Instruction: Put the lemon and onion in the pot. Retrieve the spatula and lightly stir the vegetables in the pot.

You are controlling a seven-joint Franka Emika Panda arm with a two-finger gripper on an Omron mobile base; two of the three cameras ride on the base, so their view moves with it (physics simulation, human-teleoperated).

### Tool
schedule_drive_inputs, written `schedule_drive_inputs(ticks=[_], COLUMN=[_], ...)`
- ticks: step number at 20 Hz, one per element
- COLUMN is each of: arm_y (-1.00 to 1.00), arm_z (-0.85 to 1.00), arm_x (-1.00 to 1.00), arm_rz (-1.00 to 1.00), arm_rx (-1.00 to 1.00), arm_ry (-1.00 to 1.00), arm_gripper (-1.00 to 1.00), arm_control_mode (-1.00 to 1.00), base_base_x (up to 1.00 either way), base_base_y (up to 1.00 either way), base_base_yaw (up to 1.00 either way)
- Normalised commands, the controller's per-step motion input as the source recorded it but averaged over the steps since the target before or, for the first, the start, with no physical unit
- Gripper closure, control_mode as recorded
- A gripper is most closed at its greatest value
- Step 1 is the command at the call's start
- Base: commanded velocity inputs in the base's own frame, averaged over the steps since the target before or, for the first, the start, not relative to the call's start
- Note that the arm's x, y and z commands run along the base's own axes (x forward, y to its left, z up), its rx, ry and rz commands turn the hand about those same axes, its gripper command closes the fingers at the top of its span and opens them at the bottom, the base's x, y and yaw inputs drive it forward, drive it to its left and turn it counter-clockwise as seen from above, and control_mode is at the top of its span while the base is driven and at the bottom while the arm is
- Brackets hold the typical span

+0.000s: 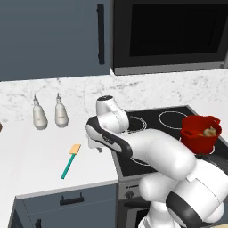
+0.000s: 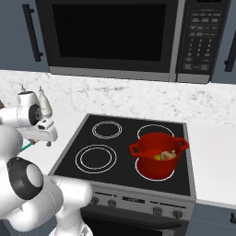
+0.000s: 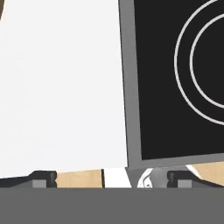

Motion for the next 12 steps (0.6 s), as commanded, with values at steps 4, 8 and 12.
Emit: schedule_drive_inputs(ticks=[4,8,12], arm_y=[0.18,0.26,0.34], arm_z=[-0.19,-0.11,-0.01], arm_x=[0.08,0.11,0.02], arm_rz=[0.00,0.00,0.00], arm_rx=[0.04,0.02,0.02], arm_ry=[-0.04,-0.01,0.00], arm_gripper=[-1.00,-1.00,-1.00], arm_control_mode=[-1.00,-1.00,-1.00], base_base_x=[0.00,0.00,0.00], base_base_y=[0.00,0.00,0.00], base_base_yaw=[0.00,0.00,0.00])
